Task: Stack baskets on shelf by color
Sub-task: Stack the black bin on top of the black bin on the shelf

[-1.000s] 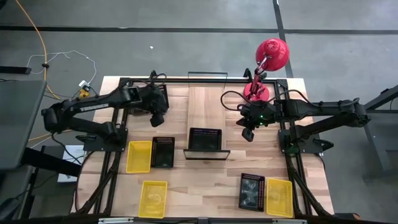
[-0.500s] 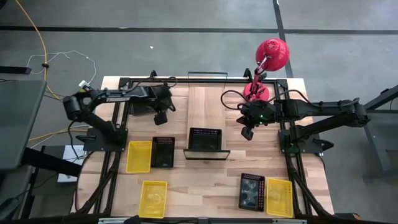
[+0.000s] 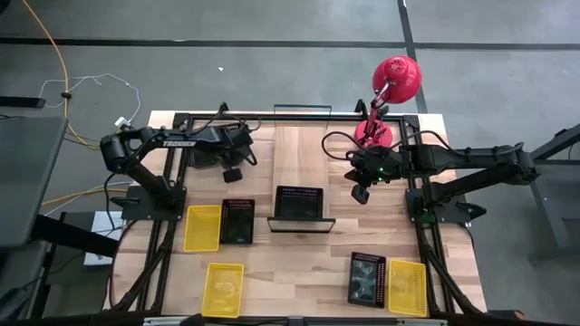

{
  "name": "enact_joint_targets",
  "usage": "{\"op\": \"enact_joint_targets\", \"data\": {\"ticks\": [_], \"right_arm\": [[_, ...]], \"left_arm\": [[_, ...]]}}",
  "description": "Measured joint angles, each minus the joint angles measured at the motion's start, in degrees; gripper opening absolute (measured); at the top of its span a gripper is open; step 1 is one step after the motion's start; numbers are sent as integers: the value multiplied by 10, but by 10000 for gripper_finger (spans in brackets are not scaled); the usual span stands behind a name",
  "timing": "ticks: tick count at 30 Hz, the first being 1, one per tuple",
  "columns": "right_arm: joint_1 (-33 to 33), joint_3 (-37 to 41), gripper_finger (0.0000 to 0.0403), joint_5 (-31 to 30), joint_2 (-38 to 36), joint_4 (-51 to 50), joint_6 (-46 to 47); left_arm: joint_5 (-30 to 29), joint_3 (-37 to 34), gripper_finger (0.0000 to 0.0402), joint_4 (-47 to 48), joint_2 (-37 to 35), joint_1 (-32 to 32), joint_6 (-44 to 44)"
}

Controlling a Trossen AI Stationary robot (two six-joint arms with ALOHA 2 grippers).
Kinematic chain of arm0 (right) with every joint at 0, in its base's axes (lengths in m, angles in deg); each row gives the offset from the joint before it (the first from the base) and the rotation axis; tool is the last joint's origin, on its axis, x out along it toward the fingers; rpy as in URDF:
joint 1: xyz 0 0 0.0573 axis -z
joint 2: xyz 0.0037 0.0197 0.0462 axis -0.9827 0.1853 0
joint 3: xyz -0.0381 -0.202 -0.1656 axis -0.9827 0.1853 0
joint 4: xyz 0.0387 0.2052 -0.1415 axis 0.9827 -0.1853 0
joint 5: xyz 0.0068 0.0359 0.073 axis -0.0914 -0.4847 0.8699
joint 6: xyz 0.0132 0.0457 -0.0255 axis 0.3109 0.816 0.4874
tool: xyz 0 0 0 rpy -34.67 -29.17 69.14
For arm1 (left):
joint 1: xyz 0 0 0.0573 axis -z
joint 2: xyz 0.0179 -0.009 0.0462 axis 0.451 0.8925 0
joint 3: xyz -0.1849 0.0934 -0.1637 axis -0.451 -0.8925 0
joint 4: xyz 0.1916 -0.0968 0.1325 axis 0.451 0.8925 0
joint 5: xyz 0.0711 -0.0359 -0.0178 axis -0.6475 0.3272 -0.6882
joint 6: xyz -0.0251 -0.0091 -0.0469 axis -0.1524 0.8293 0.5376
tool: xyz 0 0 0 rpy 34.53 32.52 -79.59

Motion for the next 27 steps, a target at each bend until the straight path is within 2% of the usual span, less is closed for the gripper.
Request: {"op": "enact_joint_targets", "data": {"ticks": [8, 13, 17, 20, 23, 27], "right_arm": [[0, 0, 0, 6, 0, 0, -15], [0, 0, 0, 9, -5, -2, -35], [0, 0, 0, 8, -14, -4, -45], [0, 0, 0, 8, -21, -5, -45], [0, 0, 0, 7, -26, -8, -50], [0, 0, 0, 4, -30, -8, -52]], "left_arm": [[-19, 85, 2, 88, -132, 80, -31], [-22, 188, 1, 149, -196, 193, -148], [-40, 250, 1, 179, -183, 303, -293], [-69, 263, 0, 183, -152, 364, -437], [-108, 263, 0, 182, -112, 392, -566], [-136, 263, 0, 164, -59, 394, -632]]}}
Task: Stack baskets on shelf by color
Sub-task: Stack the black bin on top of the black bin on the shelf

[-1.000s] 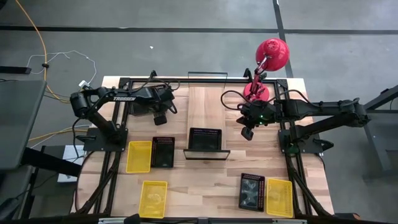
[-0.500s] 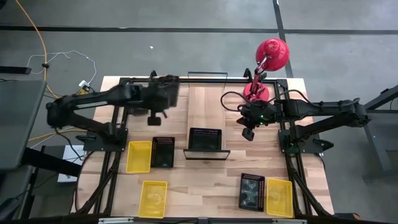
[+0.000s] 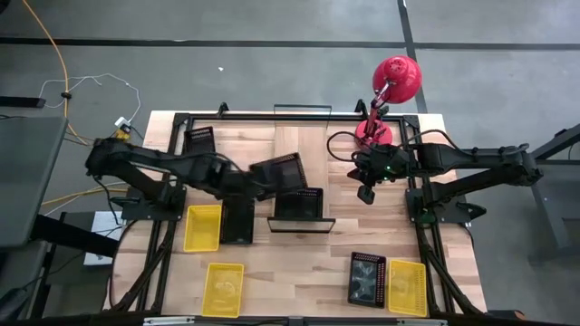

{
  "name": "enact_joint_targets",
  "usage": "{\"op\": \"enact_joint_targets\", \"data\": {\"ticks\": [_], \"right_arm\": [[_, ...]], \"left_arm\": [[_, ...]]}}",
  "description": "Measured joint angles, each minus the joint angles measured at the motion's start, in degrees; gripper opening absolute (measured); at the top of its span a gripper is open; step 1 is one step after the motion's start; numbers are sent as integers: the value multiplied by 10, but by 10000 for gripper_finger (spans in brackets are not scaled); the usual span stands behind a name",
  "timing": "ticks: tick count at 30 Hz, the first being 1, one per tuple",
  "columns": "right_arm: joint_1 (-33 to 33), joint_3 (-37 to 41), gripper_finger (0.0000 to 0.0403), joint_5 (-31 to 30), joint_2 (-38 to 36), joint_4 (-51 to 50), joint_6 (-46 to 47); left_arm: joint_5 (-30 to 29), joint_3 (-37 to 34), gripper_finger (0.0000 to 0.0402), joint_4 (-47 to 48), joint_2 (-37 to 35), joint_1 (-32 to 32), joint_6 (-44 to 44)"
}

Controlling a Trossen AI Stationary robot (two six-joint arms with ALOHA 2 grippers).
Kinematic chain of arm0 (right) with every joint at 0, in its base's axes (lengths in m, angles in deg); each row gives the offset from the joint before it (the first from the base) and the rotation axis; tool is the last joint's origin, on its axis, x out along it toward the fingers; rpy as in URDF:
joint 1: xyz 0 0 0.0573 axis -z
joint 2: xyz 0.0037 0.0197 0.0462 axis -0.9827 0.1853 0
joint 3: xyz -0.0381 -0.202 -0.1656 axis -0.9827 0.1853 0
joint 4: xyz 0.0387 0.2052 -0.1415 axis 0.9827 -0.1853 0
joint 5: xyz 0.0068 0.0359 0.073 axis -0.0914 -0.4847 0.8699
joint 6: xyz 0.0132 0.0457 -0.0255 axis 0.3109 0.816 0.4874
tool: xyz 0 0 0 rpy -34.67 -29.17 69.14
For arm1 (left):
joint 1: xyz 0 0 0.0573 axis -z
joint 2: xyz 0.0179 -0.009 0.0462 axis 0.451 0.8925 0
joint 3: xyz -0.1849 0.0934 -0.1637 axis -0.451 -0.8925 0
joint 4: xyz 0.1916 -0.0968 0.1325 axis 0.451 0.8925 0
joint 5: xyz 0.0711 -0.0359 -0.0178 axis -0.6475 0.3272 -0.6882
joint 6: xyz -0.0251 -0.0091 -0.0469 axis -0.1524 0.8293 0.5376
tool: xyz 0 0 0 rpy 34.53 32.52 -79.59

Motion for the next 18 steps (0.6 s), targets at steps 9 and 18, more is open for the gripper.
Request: {"op": "enact_joint_targets", "data": {"ticks": [9, 18], "right_arm": [[0, 0, 0, 0, 0, 0, 2], [0, 0, 0, 0, 0, 0, 9]], "left_arm": [[33, 0, 0, -139, 53, -3, -96], [120, 0, 0, -138, 61, -4, -90]]}}
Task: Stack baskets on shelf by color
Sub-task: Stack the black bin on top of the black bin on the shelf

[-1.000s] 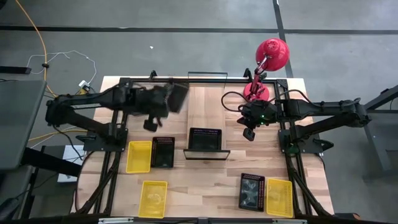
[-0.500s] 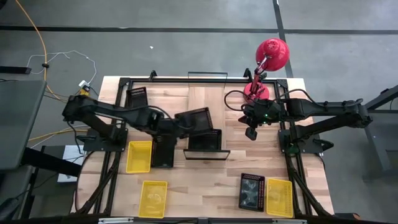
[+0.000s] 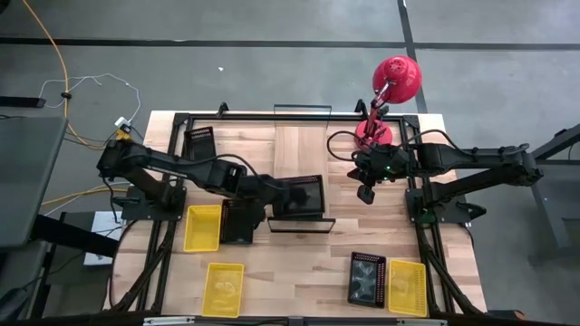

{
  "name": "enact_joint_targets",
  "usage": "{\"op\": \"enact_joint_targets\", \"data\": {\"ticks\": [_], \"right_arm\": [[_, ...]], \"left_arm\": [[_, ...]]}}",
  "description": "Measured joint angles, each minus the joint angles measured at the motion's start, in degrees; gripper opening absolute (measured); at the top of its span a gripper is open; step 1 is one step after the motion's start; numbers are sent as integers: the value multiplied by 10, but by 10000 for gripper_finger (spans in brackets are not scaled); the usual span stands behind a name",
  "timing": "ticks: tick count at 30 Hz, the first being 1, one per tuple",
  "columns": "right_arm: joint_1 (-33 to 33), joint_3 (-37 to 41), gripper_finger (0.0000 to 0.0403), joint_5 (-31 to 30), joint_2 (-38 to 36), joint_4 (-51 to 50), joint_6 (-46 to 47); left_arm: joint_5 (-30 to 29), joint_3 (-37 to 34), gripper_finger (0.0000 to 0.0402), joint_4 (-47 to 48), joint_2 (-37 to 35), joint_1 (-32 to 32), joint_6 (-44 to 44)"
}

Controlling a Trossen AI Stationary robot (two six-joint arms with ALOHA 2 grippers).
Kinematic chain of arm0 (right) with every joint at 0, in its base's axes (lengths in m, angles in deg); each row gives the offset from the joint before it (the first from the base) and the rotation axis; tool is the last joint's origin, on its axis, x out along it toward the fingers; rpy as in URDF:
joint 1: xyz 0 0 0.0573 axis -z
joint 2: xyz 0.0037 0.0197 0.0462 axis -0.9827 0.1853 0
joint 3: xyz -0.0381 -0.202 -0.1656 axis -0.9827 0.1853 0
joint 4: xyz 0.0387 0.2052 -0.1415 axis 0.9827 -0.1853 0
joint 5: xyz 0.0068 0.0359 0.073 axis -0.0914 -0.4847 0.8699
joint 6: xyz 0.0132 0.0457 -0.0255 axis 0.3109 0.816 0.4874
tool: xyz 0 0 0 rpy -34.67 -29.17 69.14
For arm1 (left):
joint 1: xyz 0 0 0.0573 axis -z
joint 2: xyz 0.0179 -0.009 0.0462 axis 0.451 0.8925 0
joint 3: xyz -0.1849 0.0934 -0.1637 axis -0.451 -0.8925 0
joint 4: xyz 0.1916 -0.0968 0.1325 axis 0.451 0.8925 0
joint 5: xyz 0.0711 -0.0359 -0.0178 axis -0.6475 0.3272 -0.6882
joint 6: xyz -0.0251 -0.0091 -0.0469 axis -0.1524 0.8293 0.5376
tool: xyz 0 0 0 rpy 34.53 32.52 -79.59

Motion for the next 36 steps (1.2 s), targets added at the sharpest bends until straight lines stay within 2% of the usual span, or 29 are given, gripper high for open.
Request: {"op": "enact_joint_targets", "data": {"ticks": [9, 20, 27, 36], "right_arm": [[0, 0, 0, 0, 0, 5, 3], [0, 0, 0, 0, 0, 9, 8], [0, 0, 0, 0, 0, 9, 17], [0, 0, 0, 0, 0, 12, 17]], "left_arm": [[71, -1, 0, 21, 10, -3, 28], [79, -1, 0, 15, 10, -15, 42], [111, -1, 1, 11, 16, -14, 58], [102, 0, 59, -46, 35, -15, 44]]}}
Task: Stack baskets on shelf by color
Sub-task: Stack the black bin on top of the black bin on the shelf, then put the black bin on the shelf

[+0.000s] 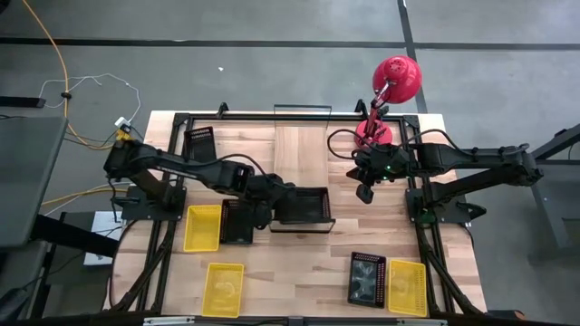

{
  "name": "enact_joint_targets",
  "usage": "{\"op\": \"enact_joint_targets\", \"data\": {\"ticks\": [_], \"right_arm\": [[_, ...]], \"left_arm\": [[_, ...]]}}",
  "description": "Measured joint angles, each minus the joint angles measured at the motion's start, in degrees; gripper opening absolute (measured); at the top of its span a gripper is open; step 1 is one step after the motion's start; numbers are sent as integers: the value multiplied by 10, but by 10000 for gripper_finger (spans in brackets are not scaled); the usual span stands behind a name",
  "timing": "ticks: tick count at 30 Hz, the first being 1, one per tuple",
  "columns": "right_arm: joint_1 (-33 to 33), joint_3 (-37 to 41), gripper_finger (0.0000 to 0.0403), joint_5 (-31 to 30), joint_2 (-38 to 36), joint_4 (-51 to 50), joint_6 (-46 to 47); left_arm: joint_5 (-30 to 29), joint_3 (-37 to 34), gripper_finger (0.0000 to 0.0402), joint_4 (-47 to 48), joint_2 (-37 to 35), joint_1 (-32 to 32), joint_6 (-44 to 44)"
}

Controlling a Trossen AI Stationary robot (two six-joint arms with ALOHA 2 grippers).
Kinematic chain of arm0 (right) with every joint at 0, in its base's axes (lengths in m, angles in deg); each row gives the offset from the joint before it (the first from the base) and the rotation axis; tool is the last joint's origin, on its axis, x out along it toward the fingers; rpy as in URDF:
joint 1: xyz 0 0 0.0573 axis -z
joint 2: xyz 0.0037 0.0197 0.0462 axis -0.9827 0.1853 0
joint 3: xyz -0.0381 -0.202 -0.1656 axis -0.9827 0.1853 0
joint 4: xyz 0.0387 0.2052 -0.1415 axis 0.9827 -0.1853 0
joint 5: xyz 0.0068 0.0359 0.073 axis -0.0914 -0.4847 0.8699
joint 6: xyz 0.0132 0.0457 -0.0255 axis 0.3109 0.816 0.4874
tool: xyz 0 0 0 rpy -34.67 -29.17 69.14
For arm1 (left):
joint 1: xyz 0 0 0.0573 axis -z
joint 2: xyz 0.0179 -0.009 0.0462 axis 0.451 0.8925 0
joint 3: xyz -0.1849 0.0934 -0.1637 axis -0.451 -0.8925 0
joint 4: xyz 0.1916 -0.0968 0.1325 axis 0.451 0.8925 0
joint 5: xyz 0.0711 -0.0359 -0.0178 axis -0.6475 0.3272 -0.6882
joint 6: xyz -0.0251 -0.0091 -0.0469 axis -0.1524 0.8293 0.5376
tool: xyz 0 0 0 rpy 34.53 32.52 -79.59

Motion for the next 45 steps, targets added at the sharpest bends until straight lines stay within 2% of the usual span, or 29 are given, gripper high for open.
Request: {"op": "enact_joint_targets", "data": {"ticks": [8, 14, 23, 31, 45], "right_arm": [[0, 0, 0, 0, 0, 5, 0], [0, 0, 0, 0, 0, 5, 0], [0, 0, 0, 0, 0, 6, 0], [0, 0, 0, 0, 0, 8, 0], [0, 0, 0, 0, 0, 13, 1]], "left_arm": [[-21, 0, 121, -6, -2, -8, 25], [-50, 0, 148, -11, -2, -8, 50], [-92, 0, 152, -6, -3, -5, 79], [-94, 0, 154, 0, -24, -5, 91], [-55, -1, 150, 17, -33, -35, 349]]}}
